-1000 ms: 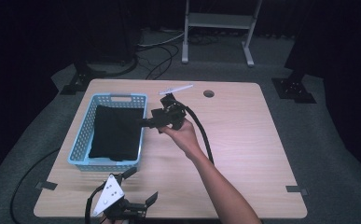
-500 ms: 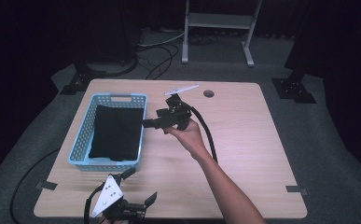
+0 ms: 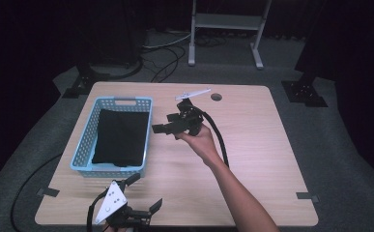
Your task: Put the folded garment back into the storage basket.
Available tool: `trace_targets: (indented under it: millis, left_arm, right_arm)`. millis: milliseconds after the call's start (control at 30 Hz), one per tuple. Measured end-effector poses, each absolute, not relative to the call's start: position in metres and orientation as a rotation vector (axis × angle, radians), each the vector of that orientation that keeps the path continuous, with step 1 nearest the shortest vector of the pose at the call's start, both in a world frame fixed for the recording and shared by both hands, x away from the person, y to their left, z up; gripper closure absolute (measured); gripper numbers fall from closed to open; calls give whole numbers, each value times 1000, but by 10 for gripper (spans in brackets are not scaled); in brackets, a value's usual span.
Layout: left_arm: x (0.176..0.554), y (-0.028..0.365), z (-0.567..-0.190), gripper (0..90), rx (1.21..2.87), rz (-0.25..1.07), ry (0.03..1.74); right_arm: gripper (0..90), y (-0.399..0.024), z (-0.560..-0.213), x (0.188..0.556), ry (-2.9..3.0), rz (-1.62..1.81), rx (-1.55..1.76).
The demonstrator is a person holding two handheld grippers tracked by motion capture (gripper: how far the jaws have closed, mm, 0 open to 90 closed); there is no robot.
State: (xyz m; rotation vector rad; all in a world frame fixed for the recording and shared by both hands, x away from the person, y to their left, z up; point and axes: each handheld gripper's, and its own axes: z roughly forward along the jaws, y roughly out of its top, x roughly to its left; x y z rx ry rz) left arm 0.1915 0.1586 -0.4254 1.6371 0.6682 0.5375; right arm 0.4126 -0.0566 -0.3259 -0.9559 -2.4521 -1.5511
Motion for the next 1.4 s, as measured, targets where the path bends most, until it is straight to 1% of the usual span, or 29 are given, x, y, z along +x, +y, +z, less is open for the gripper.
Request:
trace_targets:
  millis: [1400]
  left_arm:
    - [192, 158, -426, 0, 1646, 540, 669]
  right_arm:
    - [118, -102, -339, 403, -2495, -1536, -1049]
